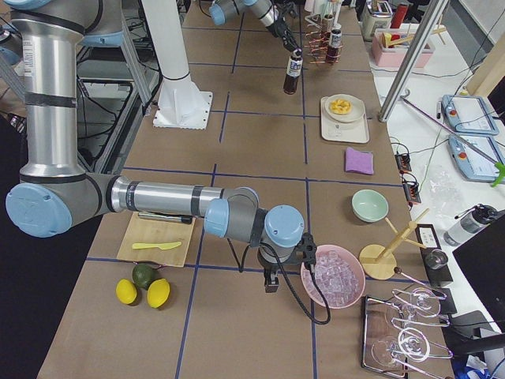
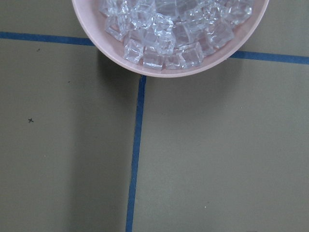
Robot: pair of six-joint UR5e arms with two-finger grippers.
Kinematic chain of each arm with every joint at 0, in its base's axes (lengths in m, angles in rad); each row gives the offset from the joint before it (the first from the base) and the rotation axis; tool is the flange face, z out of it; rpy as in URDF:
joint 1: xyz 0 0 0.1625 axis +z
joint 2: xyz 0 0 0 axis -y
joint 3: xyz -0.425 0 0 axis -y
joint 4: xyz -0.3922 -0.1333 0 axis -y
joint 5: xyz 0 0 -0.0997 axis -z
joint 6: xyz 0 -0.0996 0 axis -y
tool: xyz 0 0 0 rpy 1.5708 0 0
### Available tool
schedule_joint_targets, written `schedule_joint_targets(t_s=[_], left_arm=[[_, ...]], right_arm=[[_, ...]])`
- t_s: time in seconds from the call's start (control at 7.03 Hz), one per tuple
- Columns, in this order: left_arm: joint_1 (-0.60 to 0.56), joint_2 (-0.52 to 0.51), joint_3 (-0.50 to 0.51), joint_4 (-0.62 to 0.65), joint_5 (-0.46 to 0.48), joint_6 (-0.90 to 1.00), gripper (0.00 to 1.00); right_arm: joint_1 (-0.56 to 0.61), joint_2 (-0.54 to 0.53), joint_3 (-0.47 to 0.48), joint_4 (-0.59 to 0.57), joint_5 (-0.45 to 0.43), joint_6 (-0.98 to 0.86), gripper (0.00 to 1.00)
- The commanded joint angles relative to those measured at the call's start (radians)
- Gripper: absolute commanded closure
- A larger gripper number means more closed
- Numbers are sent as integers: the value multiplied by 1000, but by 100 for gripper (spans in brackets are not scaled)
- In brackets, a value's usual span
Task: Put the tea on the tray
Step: 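Lift the tea bottle out of the rack with the left gripper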
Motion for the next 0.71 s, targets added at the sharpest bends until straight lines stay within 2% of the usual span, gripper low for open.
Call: schedule_joint_targets(t_s=[0.0,0.14,0.57], left_arm=[[31,-66,116,-22,57,-66,86],[74,-66,146,-46,108,-68,86],[108,-63,190,-69,138,-83,80]], right_arm=[[0,0,0,-2,-1,0,0],[0,0,-2,-2,-1,0,0],[0,0,-2,-2,0,0,0]])
